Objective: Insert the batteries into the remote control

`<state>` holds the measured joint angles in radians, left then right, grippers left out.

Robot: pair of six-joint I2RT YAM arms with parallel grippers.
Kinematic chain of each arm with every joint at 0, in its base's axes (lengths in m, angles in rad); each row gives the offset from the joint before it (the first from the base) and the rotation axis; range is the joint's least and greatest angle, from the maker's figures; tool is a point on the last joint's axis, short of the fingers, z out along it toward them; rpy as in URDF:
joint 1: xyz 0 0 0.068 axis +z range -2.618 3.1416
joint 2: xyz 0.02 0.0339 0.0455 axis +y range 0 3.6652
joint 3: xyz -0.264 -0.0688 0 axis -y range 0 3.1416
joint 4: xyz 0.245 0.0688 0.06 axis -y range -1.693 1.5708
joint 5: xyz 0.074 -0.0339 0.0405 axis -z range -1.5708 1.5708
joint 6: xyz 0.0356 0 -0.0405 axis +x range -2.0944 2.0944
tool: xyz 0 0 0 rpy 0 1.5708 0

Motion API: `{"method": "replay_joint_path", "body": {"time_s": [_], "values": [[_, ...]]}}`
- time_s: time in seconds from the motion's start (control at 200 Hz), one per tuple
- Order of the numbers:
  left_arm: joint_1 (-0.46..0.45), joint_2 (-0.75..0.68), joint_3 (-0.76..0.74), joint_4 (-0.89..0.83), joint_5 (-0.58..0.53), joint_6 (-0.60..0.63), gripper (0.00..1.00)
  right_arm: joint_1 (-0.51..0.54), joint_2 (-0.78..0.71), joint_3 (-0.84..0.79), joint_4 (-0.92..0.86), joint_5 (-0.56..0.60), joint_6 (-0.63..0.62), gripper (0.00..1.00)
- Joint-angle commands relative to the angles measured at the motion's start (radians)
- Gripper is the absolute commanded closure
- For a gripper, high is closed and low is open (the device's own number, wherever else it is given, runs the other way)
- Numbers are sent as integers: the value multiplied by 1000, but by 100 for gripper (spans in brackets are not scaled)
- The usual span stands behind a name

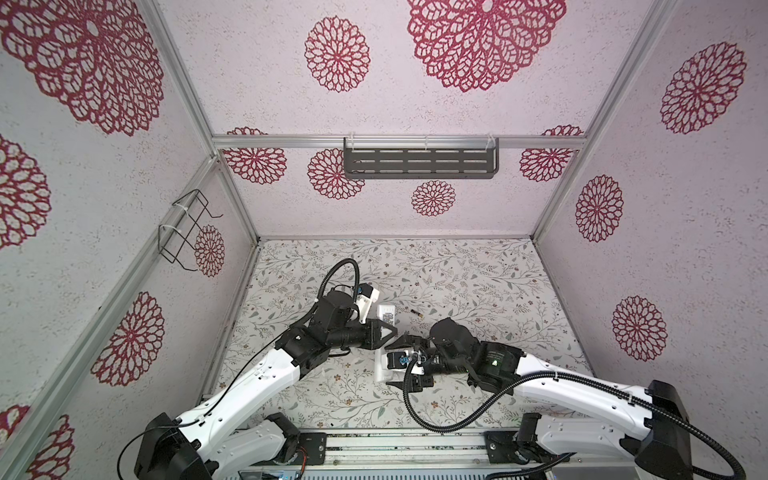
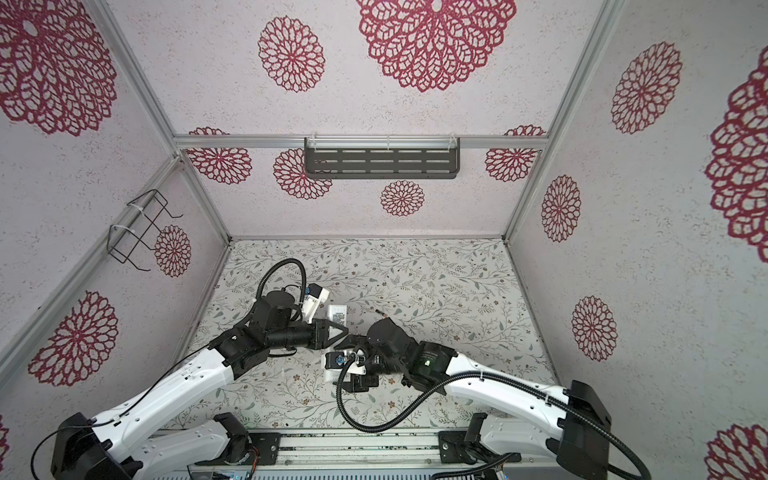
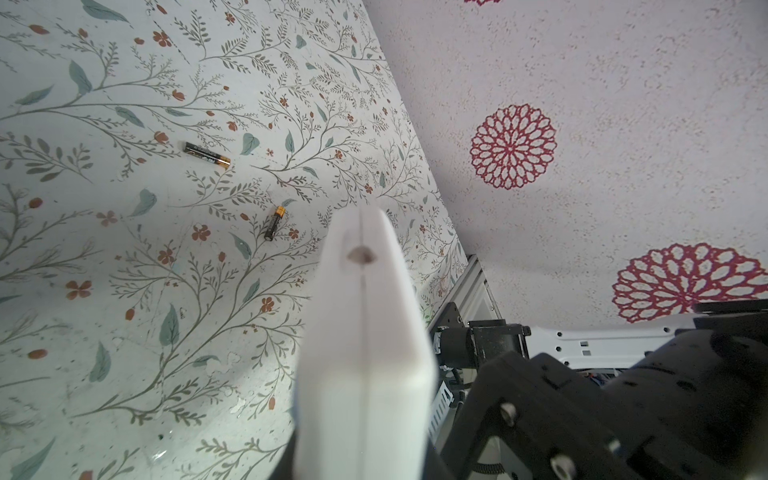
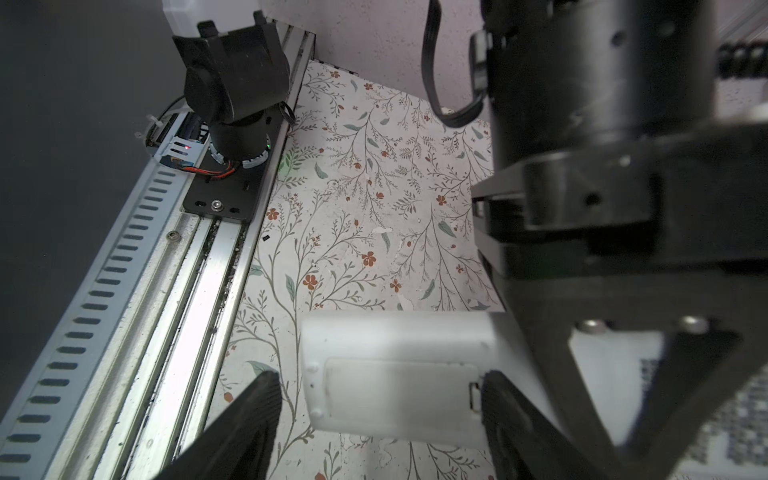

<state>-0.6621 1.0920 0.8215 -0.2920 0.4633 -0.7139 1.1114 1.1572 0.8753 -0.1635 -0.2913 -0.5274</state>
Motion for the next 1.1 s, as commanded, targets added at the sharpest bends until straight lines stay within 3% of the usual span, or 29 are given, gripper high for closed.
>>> {"method": "replay_joint_path", "body": {"time_s": [0.0, 1.096], "values": [[-8, -37, 22, 139, 40, -9, 99, 18, 10, 14, -108, -108, 35, 22], [-8, -40, 16, 110, 31, 6, 99, 18, -24, 36, -128, -206, 47, 28]]}}
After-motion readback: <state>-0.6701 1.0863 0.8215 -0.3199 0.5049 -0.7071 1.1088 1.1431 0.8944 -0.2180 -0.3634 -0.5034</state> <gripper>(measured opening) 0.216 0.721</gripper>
